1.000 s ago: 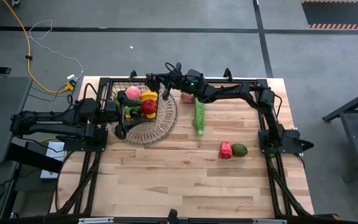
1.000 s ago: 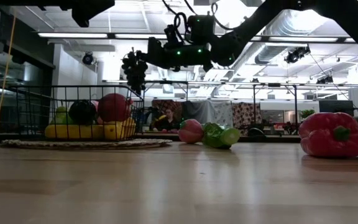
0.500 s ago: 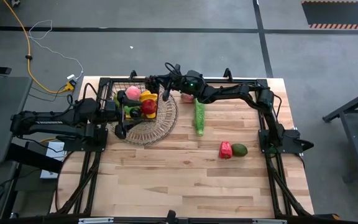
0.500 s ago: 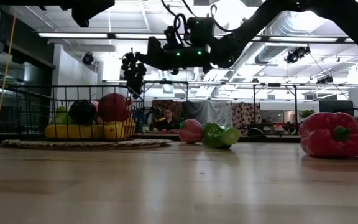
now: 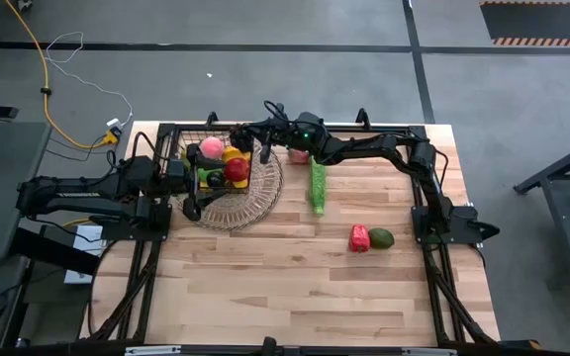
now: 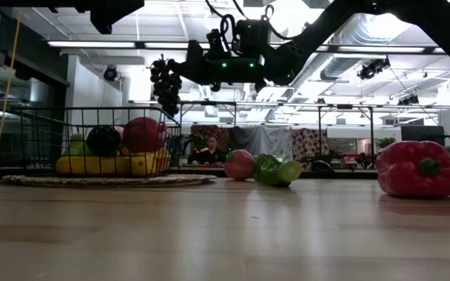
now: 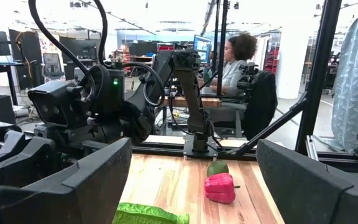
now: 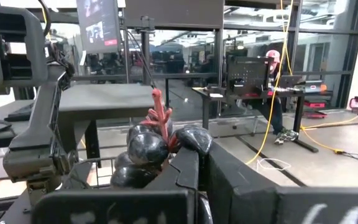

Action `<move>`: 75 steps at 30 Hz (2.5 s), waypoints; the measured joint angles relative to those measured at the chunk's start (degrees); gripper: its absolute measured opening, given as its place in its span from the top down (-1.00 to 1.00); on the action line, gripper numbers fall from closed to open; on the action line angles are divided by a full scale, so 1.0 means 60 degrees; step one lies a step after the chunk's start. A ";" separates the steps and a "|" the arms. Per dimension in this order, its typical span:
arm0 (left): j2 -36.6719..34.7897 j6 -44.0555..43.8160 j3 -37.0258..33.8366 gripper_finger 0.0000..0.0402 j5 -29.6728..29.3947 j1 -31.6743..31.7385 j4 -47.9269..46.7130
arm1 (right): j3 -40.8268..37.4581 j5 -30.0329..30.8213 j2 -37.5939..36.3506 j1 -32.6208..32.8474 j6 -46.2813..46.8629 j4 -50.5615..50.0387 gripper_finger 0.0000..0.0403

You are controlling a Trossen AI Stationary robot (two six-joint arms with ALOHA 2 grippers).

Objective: Build produce basket
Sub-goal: Put the black grapes into the black wire basket, then put the pink peach into the black wire basket

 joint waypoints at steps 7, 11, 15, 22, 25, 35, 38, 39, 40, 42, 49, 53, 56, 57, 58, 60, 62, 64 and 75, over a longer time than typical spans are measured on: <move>0.0000 0.0001 0.0000 -0.67 -0.0230 0.0000 0.0015 | 0.0000 0.0000 0.0000 0.0000 0.0435 0.0536 0.98; 0.0037 0.0000 0.0000 -0.67 -0.0488 0.0004 0.0018 | 0.0000 0.0000 0.0000 0.0000 0.0476 0.0703 0.98; 0.0179 -0.0001 0.0000 -0.67 -0.0500 0.0004 0.0228 | 0.0089 0.0000 0.0152 0.0000 0.0439 0.0864 0.98; 0.0566 0.0000 0.0000 -0.67 -0.0500 0.0007 0.0452 | 0.1474 -0.0568 0.1266 -0.0059 0.0905 0.0554 0.98; 0.0594 0.0003 0.0000 -0.67 -0.0497 0.0007 0.0414 | 0.1896 -0.0579 0.1344 -0.0140 0.0689 -0.0200 0.98; 0.0594 -0.0321 0.0000 -0.67 -0.0494 0.0007 -0.0018 | 0.2431 -0.0210 0.1351 -0.0448 0.0541 -0.2522 0.98; 0.0594 -0.0350 0.0000 -0.67 -0.0493 0.0004 -0.0021 | 0.2464 -0.0140 0.1351 -0.0503 0.0541 -0.2930 0.98; 0.0594 -0.0343 0.0000 -0.67 -0.0493 0.0004 -0.0018 | 0.2466 -0.0167 0.1351 -0.0508 0.0540 -0.3039 0.98; 0.0594 -0.0335 0.0000 -0.67 -0.0493 0.0004 -0.0016 | 0.2466 -0.0202 0.1351 -0.0515 0.0495 -0.3157 0.98; 0.0594 -0.0339 0.0000 -0.67 -0.0493 0.0004 -0.0018 | 0.2466 -0.0351 0.1351 -0.0508 0.0230 -0.3428 0.98; 0.0594 -0.0335 0.0000 -0.67 -0.0492 0.0004 -0.0018 | 0.2466 -0.0444 0.1331 -0.0537 -0.0241 -0.4182 0.98; 0.0594 -0.0335 0.0000 -0.67 -0.0490 0.0004 -0.0041 | 0.2466 -0.0441 0.1137 -0.0646 -0.0231 -0.4923 0.98; 0.0594 -0.0344 0.0000 -0.67 -0.0477 0.0004 -0.0056 | 0.2481 -0.0444 0.0864 -0.0707 -0.0527 -0.5594 0.98; 0.0594 -0.0346 0.0000 -0.67 -0.0473 0.0004 -0.0055 | 0.2481 -0.0444 0.0782 -0.0710 -0.0631 -0.5805 0.98; 0.0594 -0.0346 0.0000 -0.67 -0.0471 0.0004 -0.0058 | 0.2481 -0.0455 0.0716 -0.0710 -0.0682 -0.5967 0.97; 0.0594 -0.0357 0.0000 -0.67 -0.0471 0.0003 -0.0060 | 0.2481 -0.0469 0.0566 -0.0707 -0.0685 -0.6338 0.95; 0.0594 -0.0357 0.0000 -0.67 -0.0475 0.0000 -0.0062 | 0.2481 -0.0587 0.0455 -0.0703 -0.0751 -0.6539 0.88; 0.0594 -0.0359 0.0000 -0.67 -0.0475 0.0000 -0.0058 | 0.2481 -0.0713 0.0380 -0.0694 -0.0786 -0.6737 0.76; 0.0594 -0.0334 0.0000 -0.67 -0.0493 0.0000 -0.0090 | 0.2481 -0.0634 -0.0306 -0.0719 -0.1593 -0.8337 0.03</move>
